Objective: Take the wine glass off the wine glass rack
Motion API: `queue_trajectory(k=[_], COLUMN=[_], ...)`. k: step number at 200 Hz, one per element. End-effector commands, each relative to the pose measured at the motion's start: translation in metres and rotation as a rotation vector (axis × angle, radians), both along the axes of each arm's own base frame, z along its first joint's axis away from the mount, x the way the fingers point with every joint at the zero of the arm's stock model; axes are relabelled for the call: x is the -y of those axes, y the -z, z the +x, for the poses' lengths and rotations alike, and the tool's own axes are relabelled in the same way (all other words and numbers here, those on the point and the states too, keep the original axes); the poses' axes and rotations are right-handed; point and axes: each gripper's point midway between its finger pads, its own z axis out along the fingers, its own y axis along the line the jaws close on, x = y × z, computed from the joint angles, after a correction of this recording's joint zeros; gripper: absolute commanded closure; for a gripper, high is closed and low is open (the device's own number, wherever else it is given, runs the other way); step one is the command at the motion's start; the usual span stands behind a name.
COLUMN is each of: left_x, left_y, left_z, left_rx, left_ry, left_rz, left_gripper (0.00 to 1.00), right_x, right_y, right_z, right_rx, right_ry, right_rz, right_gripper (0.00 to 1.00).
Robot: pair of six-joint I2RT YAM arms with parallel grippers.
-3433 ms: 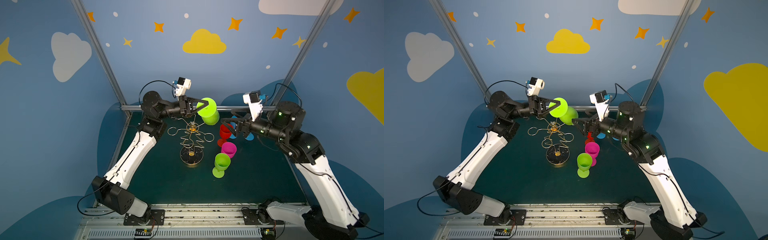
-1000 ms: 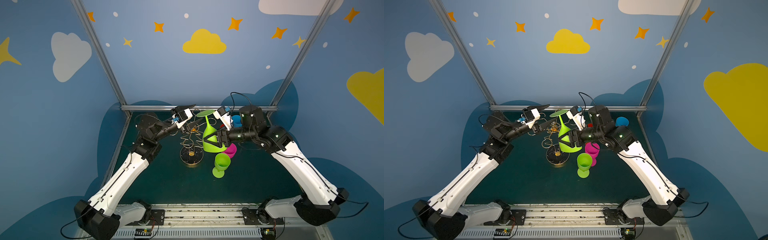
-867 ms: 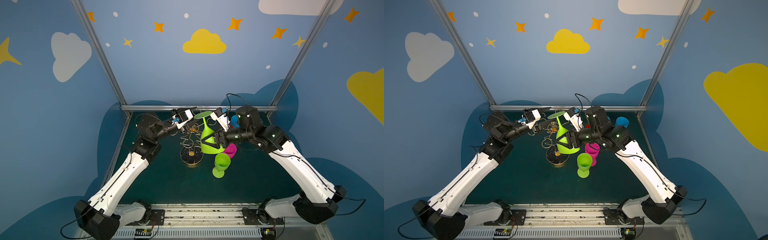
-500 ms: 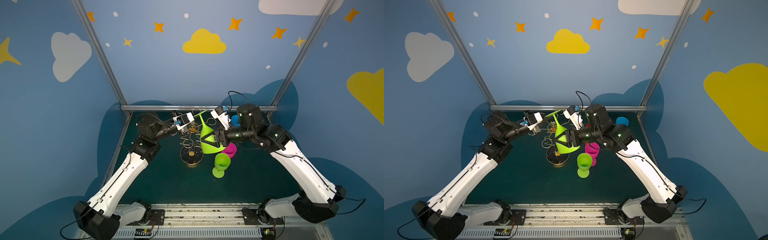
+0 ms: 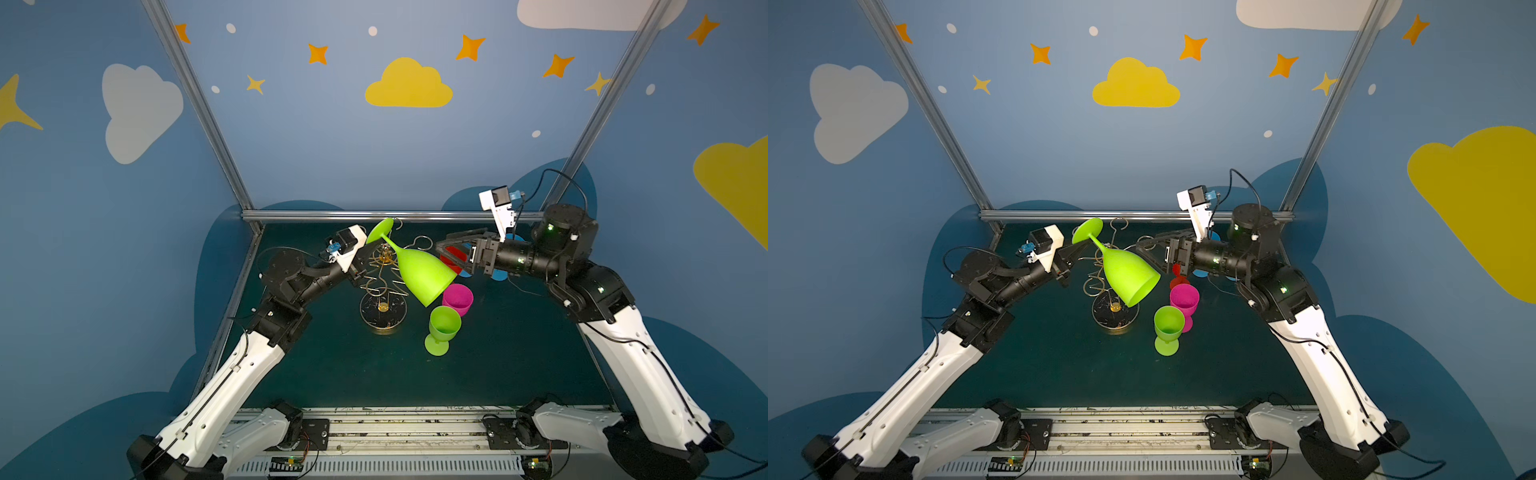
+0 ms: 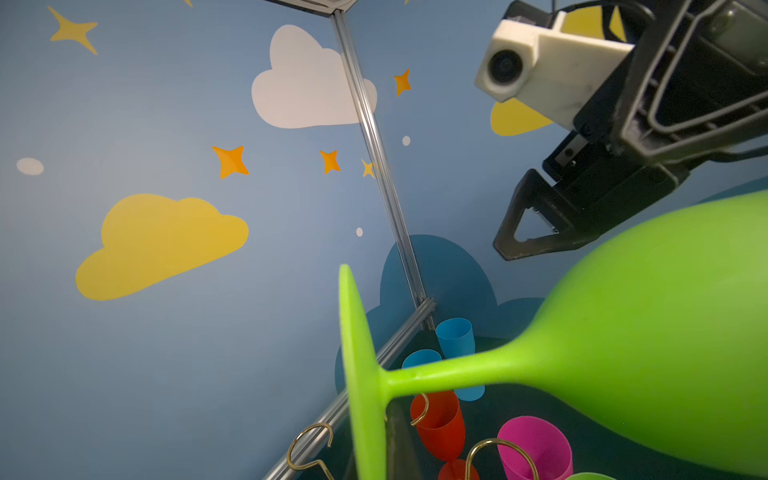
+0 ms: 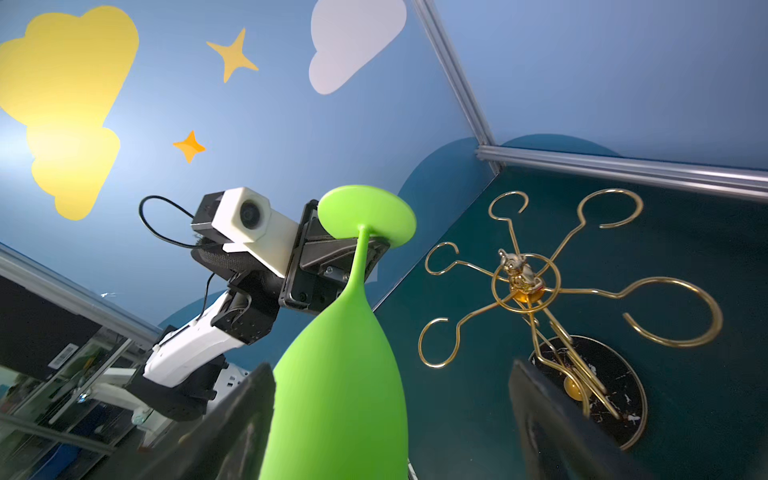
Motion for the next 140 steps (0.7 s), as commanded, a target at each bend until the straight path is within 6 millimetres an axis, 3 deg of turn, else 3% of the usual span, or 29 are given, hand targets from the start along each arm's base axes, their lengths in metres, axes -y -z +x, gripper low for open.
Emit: queue_trajectory(k=[1,29,53,98,140], left_x=[-0.015,-0.019,-0.02,-0.018,-0.021], left_y=[-0.013,-0.01,-0.007,-0.004,0.0], left_z=[0.003,0.005,0.009,0.005,-0.003], left_rx=[-0.066,-0.095,-0.111,-0.113,-0.13], left_ry=[-0.067,-0.09,-0.105,-0.086,-0.082], left_rz=[-0.123,-0.133,-0.139,-0.135,-0.122], left_gripper=[0.97,0.97,0.97,0.97,0.97], right_x=[0.017,0.036,0.037,0.012,-0.016], right_y=[-0.012,0.008,0.023,0.03,0.022], right_z=[-0.012,-0.019,-0.027,-0.025,-0.012], right_rx=[0.049,0.032,0.008,-0.005,0.0], right_ry=[0.048,0.133,0.137,0.092,0.049], right_rz=[0.027,-0.018,-0.034,-0.042,-0.023], right_gripper=[0.14,0.2,0.26,0.34,0.55])
